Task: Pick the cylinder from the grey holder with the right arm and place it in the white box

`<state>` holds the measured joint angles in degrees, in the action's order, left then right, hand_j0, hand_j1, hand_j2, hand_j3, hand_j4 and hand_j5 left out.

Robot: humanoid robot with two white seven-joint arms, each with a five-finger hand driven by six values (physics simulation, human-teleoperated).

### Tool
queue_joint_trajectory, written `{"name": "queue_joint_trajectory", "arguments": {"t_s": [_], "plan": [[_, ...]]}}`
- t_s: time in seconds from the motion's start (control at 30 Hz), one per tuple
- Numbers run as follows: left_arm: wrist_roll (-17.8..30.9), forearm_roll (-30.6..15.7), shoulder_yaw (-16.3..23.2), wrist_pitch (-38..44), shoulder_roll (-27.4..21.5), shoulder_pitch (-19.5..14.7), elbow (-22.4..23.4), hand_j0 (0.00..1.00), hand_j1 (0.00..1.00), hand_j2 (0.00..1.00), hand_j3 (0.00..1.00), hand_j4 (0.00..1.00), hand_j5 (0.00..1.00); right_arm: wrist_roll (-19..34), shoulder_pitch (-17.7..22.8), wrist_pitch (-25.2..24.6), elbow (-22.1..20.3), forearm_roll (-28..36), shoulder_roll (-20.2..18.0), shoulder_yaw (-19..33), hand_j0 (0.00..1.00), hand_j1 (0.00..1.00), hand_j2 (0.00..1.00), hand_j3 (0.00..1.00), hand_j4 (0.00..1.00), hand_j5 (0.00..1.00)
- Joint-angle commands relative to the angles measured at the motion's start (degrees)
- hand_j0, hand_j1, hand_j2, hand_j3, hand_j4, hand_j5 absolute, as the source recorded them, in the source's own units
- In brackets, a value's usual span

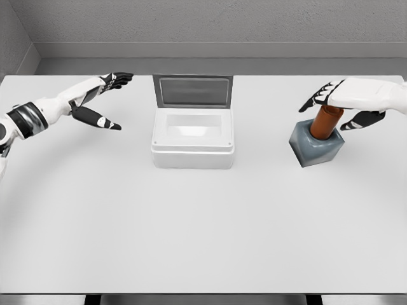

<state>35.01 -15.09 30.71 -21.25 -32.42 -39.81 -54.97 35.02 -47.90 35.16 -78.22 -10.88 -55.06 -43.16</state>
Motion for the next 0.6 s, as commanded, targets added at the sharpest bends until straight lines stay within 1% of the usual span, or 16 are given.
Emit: {"name": "queue_joint_trajectory", "arguments": {"t_s": [0.0, 0.03, 0.07, 0.2, 0.43, 0.5, 0.53, 0.57], "plan": [[0.0, -0.4, 0.0, 0.1, -0.1, 0.0, 0.0, 1.0, 1.0, 1.0, 1.0, 1.0, 1.0, 0.0, 0.0, -0.2, 0.0, 0.3, 0.0, 0.0, 0.75, 0.75, 0.75, 0.75, 0.75, 0.75], [0.0, -0.4, 0.0, 0.2, -0.1, 0.0, 0.0, 1.0, 1.0, 1.0, 1.0, 1.0, 1.0, 0.0, 0.0, -0.2, 0.0, 0.3, -0.1, 0.0, 0.73, 0.73, 0.73, 0.73, 0.73, 0.73], [0.0, -0.4, 0.0, 0.1, -0.3, 0.0, 0.0, 1.0, 1.0, 1.0, 1.0, 1.0, 1.0, 0.0, 0.0, -0.2, 0.0, 0.3, -0.2, 0.0, 0.69, 0.69, 0.69, 0.69, 0.69, 0.69], [0.0, -0.4, 0.0, 0.1, -0.3, 0.1, 0.0, 1.0, 1.0, 1.0, 1.0, 1.0, 1.0, 0.0, 0.1, -0.2, 0.0, 0.2, -0.5, 0.0, 0.64, 0.64, 0.64, 0.64, 0.64, 0.64], [0.0, -0.4, -0.1, 0.1, -0.4, 0.4, -0.3, 1.0, 1.0, 1.0, 1.0, 1.0, 1.0, 0.0, 0.5, -0.2, -0.3, 0.2, -0.6, 0.0, 0.58, 0.58, 0.58, 0.58, 0.58, 0.58], [0.0, -0.4, 0.0, 0.1, -0.4, 0.4, -0.3, 1.0, 1.0, 1.0, 1.0, 1.0, 1.0, 0.0, 0.5, -0.2, -0.2, 0.2, -0.5, 0.0, 0.55, 0.55, 0.55, 0.55, 0.55, 0.55], [0.0, -0.4, -0.1, 0.1, -0.4, 0.4, -0.3, 1.0, 1.0, 1.0, 1.0, 1.0, 1.0, 0.0, 0.5, -0.2, -0.3, 0.2, -0.5, 0.0, 0.52, 0.52, 0.52, 0.52, 0.52, 0.52], [0.0, -0.4, 0.0, 0.1, -0.4, 0.4, -0.3, 1.0, 1.0, 1.0, 1.0, 1.0, 1.0, 0.0, 0.5, -0.2, -0.3, 0.2, -0.5, 0.0, 0.51, 0.51, 0.51, 0.51, 0.51, 0.51]]}}
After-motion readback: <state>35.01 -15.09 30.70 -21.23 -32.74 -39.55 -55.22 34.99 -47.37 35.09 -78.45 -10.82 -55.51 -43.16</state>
